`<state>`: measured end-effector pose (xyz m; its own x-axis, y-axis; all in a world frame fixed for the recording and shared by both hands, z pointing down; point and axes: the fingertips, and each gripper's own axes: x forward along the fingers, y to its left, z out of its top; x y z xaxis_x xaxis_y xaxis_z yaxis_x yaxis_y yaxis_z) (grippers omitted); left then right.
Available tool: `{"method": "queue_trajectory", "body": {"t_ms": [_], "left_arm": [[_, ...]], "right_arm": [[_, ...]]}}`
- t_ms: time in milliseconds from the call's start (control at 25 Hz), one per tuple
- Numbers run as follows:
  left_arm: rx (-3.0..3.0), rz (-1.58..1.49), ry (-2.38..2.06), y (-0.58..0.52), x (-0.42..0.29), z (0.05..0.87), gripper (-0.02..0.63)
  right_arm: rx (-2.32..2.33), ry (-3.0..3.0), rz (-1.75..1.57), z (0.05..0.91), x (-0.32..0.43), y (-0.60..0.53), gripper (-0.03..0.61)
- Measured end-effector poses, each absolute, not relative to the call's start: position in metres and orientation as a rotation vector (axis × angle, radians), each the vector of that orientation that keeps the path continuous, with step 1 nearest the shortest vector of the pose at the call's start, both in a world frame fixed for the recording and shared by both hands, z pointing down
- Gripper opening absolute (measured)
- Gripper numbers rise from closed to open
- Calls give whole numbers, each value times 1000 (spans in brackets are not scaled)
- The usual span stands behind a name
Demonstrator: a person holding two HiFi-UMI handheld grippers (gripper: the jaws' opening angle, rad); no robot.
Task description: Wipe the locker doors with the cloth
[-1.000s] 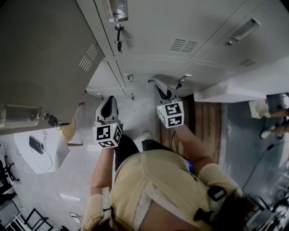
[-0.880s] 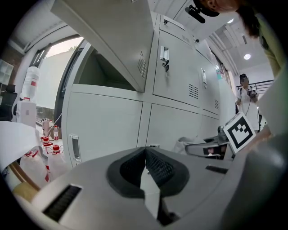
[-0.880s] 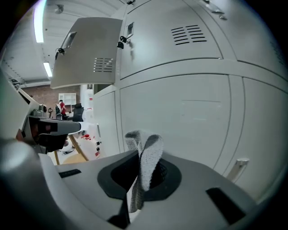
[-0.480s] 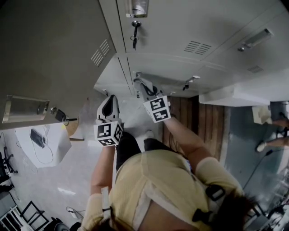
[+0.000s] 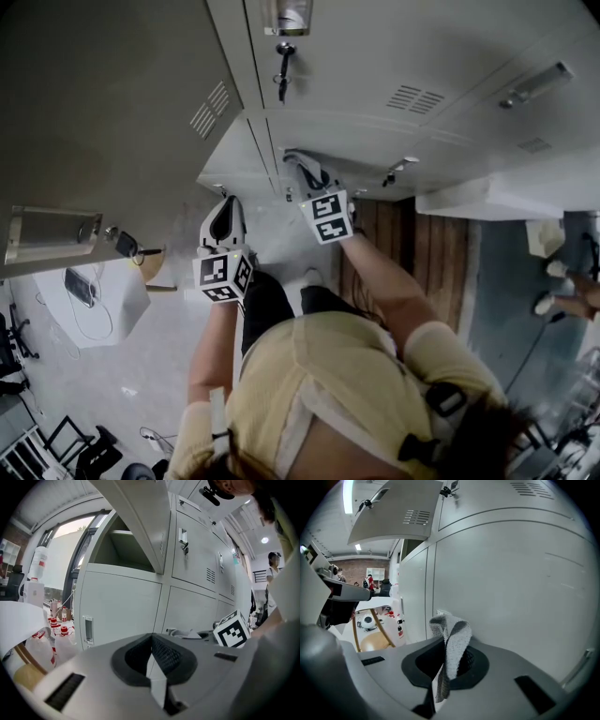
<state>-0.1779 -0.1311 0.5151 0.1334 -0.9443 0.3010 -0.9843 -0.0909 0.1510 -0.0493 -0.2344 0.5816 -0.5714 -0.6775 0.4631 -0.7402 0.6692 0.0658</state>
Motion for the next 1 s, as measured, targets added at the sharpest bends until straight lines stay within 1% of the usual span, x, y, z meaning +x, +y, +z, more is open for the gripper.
{"method": "queue_trajectory", "body": {"t_ms": [280, 1000], "left_arm": [[2119, 194, -1850, -136, -171, 517, 2], [2194, 191, -1756, -151, -133, 519, 2]], "right_arm": [[1175, -2392, 188, 584, -22, -241, 11], [1387, -2243, 201, 585, 75, -252, 9]]}}
